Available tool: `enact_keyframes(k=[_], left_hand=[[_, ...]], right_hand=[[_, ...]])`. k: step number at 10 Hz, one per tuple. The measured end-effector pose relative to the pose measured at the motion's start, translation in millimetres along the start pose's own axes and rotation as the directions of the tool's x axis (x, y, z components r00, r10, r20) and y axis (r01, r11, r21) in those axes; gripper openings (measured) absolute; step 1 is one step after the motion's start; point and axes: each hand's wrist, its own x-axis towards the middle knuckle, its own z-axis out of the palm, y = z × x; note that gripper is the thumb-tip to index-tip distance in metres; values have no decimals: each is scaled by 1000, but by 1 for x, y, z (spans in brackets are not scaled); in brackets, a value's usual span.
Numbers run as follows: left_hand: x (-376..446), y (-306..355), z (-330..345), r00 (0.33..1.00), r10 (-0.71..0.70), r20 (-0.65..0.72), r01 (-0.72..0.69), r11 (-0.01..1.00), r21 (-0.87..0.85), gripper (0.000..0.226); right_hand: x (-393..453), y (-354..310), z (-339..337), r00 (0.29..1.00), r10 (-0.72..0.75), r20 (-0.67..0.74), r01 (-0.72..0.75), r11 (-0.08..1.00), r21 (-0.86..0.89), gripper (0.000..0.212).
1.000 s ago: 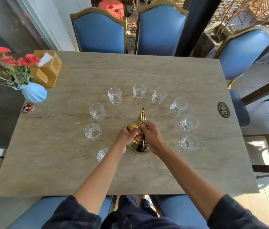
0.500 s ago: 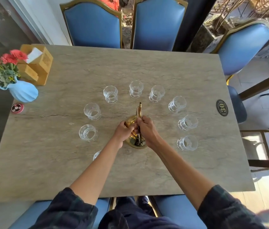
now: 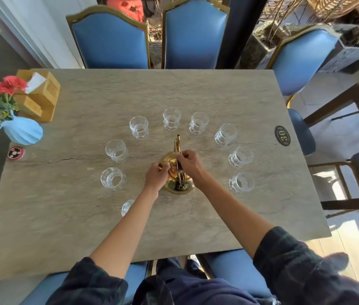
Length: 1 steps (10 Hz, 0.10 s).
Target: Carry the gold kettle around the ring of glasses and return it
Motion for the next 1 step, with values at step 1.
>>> enact_keyframes(k=[1], left_hand=[[-8,-3,-5,992,123,2,-122,985,120,41]], right_hand=[[-16,-6,-12,986,-89,-139,74,991,-110,27]])
